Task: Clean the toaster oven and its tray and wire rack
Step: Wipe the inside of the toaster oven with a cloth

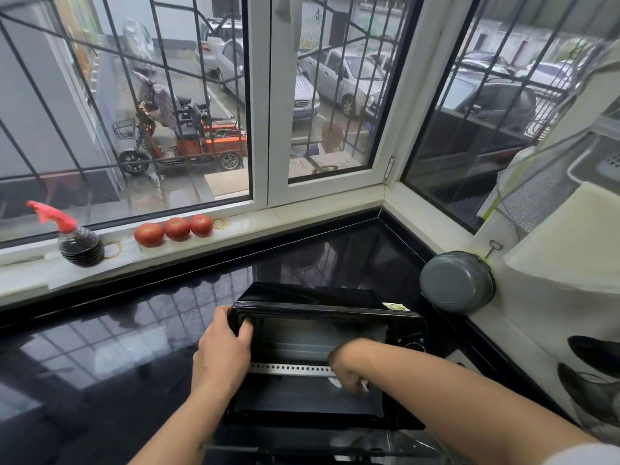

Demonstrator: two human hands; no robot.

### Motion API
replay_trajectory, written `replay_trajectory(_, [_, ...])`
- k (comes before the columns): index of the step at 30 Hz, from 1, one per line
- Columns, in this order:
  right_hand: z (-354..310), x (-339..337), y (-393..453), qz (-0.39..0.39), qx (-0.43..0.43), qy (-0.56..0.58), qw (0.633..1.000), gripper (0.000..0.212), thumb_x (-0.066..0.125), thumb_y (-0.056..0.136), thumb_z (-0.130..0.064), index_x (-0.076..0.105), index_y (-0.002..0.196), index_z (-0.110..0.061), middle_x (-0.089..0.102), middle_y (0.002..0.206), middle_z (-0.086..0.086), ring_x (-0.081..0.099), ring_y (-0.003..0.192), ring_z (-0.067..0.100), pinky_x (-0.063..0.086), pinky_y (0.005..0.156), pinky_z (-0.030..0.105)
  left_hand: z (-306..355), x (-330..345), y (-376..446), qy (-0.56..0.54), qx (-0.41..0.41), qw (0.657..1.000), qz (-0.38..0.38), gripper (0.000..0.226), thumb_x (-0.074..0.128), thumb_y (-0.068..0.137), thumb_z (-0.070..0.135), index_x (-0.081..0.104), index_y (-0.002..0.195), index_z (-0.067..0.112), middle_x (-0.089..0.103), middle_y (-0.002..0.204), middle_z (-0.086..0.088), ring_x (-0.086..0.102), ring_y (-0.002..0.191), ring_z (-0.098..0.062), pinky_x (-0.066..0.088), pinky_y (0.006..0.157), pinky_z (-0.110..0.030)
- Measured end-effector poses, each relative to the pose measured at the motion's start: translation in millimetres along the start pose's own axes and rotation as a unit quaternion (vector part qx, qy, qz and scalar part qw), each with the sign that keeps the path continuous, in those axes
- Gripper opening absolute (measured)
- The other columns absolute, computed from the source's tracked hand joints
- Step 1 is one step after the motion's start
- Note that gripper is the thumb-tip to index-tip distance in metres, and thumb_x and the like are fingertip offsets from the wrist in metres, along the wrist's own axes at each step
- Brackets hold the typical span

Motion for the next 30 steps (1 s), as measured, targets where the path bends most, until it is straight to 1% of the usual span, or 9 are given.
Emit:
replay_trajectory(6, [3, -4, -3, 0.058, 0.025, 0.034, 0.997, 0.025, 0.065, 0.085, -0.009, 0.07, 0.11, -0.006, 0.064, 0.093, 0.009, 0.057, 0.065, 0.024, 0.048, 0.064, 0.028, 1, 1, 5, 0.007, -0.004, 1.0, -0.006, 0.022, 0.051, 0.102, 0.041, 0.045, 0.122, 0.035, 0.058, 0.096, 0.003, 0.053, 0.084, -0.025, 0.04, 0.074, -0.041])
replay_trajectory(12, [7, 0, -1, 0.136, 0.045, 0.098, 0.985, 0.047, 0.061, 0.092, -0.014, 0.052, 0.137, -0.009, 0.052, 0.138, 0.015, 0.055, 0.122, 0.033, 0.052, 0.092, 0.039, 0, 0, 4, 0.004, 0.002, 1.0, -0.008, 0.017, 0.052, 0.102, 0.041, 0.042, 0.116, 0.038, 0.058, 0.095, 0.002, 0.054, 0.083, -0.025, 0.041, 0.073, -0.041])
replay_trajectory(16, [4, -7, -9, 0.066, 0.018, 0.137, 0.988, 0.063, 0.069, 0.085, -0.019, 0.045, 0.142, -0.007, 0.046, 0.138, 0.016, 0.061, 0.111, 0.033, 0.048, 0.057, 0.029, 1, 0, 5, 0.005, 0.006, 1.0, -0.009, 0.017, 0.051, 0.101, 0.041, 0.036, 0.109, 0.044, 0.058, 0.094, 0.003, 0.054, 0.082, -0.025, 0.041, 0.072, -0.041])
replay_trajectory(18, [0, -11, -9, 0.014, -0.002, 0.133, 0.991, 0.057, 0.065, 0.087, -0.028, 0.051, 0.138, -0.005, 0.052, 0.135, 0.015, 0.061, 0.109, 0.032, 0.043, 0.051, 0.028, 1, 0, 5, 0.005, 0.004, 1.0, -0.01, 0.017, 0.051, 0.101, 0.041, 0.035, 0.108, 0.045, 0.058, 0.094, 0.004, 0.054, 0.083, -0.025, 0.041, 0.072, -0.041])
replay_trajectory(22, [1, -15, -5, -0.017, -0.005, 0.182, 0.983, 0.053, 0.045, 0.1, -0.055, 0.068, 0.108, -0.009, 0.06, 0.131, 0.013, 0.06, 0.112, 0.034, 0.05, 0.088, 0.039, 1, 0, 4, 0.001, 0.003, 1.0, -0.01, 0.018, 0.051, 0.101, 0.042, 0.035, 0.108, 0.047, 0.06, 0.094, 0.004, 0.056, 0.082, -0.024, 0.042, 0.07, -0.041])
replay_trajectory(23, [2, -13, -3, -0.019, -0.003, 0.231, 0.973, 0.061, 0.033, 0.102, -0.06, 0.064, 0.12, -0.011, 0.051, 0.144, 0.014, 0.054, 0.125, 0.034, 0.045, 0.098, 0.041, 1, 0, 3, 0.0, 0.003, 1.0, -0.01, 0.017, 0.05, 0.101, 0.042, 0.035, 0.107, 0.048, 0.06, 0.093, 0.005, 0.056, 0.081, -0.024, 0.042, 0.07, -0.041])
replay_trajectory(25, [3, -11, 3, -0.017, -0.006, 0.295, 0.955, 0.062, 0.017, 0.107, -0.052, 0.027, 0.157, -0.018, 0.022, 0.165, 0.009, 0.03, 0.147, 0.034, 0.031, 0.115, 0.045, 2, -1, 2, -0.002, 0.005, 1.0, -0.006, 0.017, 0.05, 0.101, 0.042, 0.035, 0.105, 0.048, 0.06, 0.091, 0.007, 0.056, 0.08, -0.022, 0.042, 0.07, -0.041])
replay_trajectory(27, [1, -12, 11, 0.001, -0.023, 0.294, 0.956, 0.054, 0.016, 0.11, -0.036, 0.003, 0.16, -0.023, 0.009, 0.168, 0.007, 0.018, 0.152, 0.031, 0.022, 0.118, 0.044, 2, -2, -1, -0.002, 0.006, 1.0, -0.005, 0.017, 0.05, 0.1, 0.042, 0.035, 0.104, 0.05, 0.059, 0.089, 0.01, 0.056, 0.079, -0.02, 0.043, 0.071, -0.041])
replay_trajectory(30, [-1, -15, 21, 0.012, -0.025, 0.296, 0.955, 0.055, 0.022, 0.108, -0.018, 0.005, 0.161, -0.02, 0.011, 0.167, 0.009, 0.025, 0.149, 0.026, 0.024, 0.117, 0.04, -1, -2, -2, -0.001, 0.005, 1.0, -0.003, 0.019, 0.052, 0.101, 0.042, 0.035, 0.108, 0.05, 0.06, 0.095, 0.007, 0.055, 0.085, -0.022, 0.042, 0.076, -0.041])
Point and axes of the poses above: each hand's wrist, its own y-axis towards the middle knuckle, its own x-axis out of the palm, z = x × y, the point moved 7 cm from there along y, towards the middle knuckle
